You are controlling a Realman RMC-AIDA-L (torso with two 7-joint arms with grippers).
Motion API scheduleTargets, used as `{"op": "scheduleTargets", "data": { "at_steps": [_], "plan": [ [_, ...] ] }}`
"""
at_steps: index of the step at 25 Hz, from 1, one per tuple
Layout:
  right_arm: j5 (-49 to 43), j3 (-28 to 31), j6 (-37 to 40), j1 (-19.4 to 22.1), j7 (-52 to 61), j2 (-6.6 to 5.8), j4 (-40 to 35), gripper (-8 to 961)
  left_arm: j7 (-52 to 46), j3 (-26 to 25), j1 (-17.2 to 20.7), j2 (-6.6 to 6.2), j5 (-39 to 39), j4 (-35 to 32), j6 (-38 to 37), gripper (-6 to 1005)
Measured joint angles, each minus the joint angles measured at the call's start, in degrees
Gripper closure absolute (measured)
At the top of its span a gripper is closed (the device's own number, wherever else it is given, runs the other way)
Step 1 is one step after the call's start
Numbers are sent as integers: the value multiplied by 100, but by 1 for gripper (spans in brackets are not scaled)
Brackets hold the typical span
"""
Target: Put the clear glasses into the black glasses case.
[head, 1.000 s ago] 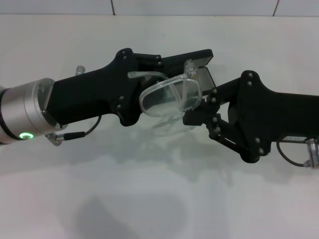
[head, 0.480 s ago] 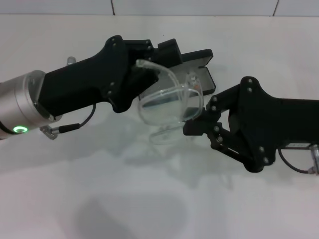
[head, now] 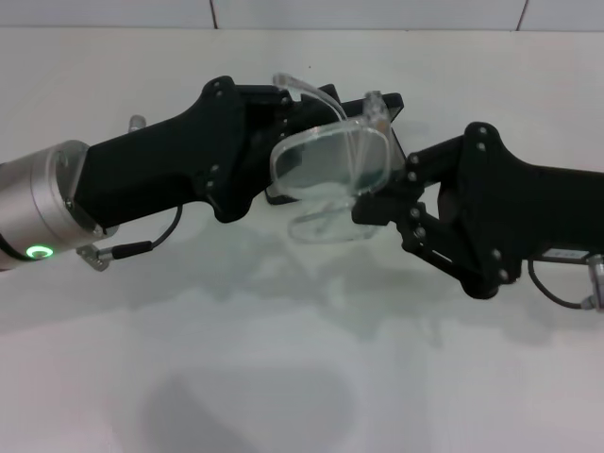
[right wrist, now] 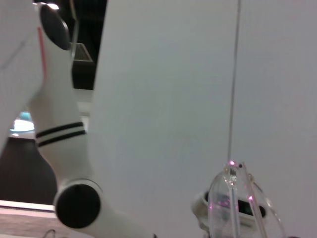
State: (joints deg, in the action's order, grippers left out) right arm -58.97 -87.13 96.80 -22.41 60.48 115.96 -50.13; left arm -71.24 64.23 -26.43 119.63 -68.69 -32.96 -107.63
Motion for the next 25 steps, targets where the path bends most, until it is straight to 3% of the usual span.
{"op": "scheduleTargets", "data": {
  "at_steps": [12,21,25],
  "plan": [
    [3,-51,-79,-52,26,-3,56,896,-1,20,-9,-2,-4,-5,-107,961],
    [21,-65,495,-20,-92,4,-15,897,40,-60,8,-19,1,33,-48,961],
    [35,-74,413,-66,-78,13,31,897,40,-34,2,-8,0,10,-50,961]
  ]
}}
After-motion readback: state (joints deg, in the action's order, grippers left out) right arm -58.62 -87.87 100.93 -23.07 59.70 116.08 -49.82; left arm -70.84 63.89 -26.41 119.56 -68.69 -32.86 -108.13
